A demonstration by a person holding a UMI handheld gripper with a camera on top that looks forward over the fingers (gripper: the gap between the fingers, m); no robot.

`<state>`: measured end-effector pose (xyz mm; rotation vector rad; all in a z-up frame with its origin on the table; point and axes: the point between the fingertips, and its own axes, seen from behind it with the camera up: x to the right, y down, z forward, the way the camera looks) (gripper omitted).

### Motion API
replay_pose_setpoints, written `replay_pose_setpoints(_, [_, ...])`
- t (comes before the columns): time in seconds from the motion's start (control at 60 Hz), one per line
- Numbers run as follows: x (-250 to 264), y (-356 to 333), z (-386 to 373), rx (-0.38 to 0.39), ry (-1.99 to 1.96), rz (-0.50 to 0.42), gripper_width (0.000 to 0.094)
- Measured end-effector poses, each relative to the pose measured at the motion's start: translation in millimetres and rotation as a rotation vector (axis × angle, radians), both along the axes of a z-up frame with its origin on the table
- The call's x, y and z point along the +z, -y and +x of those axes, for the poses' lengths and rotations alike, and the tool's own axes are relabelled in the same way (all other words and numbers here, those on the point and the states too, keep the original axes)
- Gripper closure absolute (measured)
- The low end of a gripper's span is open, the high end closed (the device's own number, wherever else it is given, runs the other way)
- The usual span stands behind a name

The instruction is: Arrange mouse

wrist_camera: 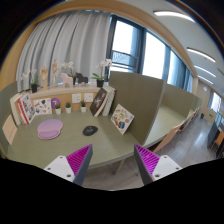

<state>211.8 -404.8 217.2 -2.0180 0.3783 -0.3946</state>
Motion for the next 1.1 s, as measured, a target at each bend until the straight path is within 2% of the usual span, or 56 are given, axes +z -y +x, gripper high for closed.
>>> replay_pose_setpoints(0.25, [-110, -61, -35, 0.177, -0.086, -0.063, 0.0102])
replay_pose_setpoints(0.533, [-192, -175, -19, 0.258, -0.155, -0.156, 0.0099])
replay_pose_setpoints(0.85, [-227, -303, -14, 0.378, -0.213, -0.234, 0.0125])
replay_pose_setpoints(1.1, [-231, -368, -23, 0.472, -0.18, -0.273, 0.0132])
